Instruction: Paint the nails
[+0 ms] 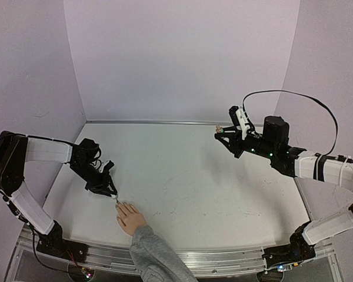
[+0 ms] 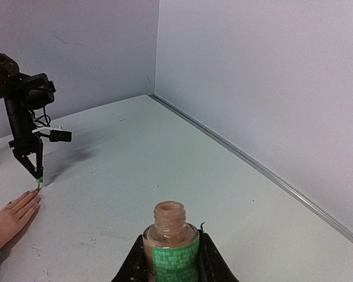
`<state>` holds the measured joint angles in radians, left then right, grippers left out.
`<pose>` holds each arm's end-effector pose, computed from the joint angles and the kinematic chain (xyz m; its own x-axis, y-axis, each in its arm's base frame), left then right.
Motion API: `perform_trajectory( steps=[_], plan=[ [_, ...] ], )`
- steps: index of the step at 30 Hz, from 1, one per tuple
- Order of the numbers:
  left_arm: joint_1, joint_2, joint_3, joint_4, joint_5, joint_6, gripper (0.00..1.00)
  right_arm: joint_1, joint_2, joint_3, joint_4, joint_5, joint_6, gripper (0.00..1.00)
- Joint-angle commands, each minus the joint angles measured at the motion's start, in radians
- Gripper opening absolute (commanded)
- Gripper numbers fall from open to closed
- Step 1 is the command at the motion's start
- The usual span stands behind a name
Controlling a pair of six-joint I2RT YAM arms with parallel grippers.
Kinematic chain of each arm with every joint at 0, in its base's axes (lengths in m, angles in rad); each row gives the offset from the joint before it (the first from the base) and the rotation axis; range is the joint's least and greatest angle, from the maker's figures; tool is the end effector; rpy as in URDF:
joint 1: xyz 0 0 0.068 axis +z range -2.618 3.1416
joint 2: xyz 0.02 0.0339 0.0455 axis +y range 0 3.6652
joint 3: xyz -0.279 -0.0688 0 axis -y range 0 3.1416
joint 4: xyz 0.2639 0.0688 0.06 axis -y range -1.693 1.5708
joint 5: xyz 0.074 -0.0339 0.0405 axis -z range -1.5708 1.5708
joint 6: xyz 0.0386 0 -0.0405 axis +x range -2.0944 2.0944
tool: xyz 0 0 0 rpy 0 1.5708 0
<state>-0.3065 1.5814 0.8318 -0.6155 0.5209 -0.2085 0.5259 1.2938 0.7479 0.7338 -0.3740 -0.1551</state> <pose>0.2602 -0.1025 0.1514 -0.9873 0.1241 -0.0990 0.1577 0.8402 -0.5189 0.2596 0.1670 0.3167 0.2798 -0.0039 -0.9601 -0.7434 0.6319 -0.2192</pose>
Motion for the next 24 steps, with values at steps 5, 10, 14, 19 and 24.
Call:
perform_trajectory(
  steps=[5, 10, 14, 19, 24],
  plan=[
    [0.007, -0.004, 0.037, 0.022, -0.002, 0.011, 0.0, -0.005, -0.004, 0.01, 0.07, -0.012, 0.016, 0.0],
    [0.01, -0.013, 0.038, 0.018, -0.015, 0.007, 0.0, -0.006, -0.004, 0.01, 0.07, -0.014, 0.017, 0.0],
    [0.011, -0.027, 0.041, 0.006, -0.028, 0.004, 0.0, -0.006, -0.008, 0.008, 0.069, -0.014, 0.017, 0.0],
    [0.012, -0.062, 0.039, -0.017, -0.035, -0.001, 0.0, -0.007, -0.007, 0.01, 0.07, -0.019, 0.015, 0.0],
    [0.012, -0.098, 0.038, -0.032, -0.015, -0.007, 0.0, -0.007, -0.01, 0.008, 0.071, -0.024, 0.014, 0.0]
  ],
)
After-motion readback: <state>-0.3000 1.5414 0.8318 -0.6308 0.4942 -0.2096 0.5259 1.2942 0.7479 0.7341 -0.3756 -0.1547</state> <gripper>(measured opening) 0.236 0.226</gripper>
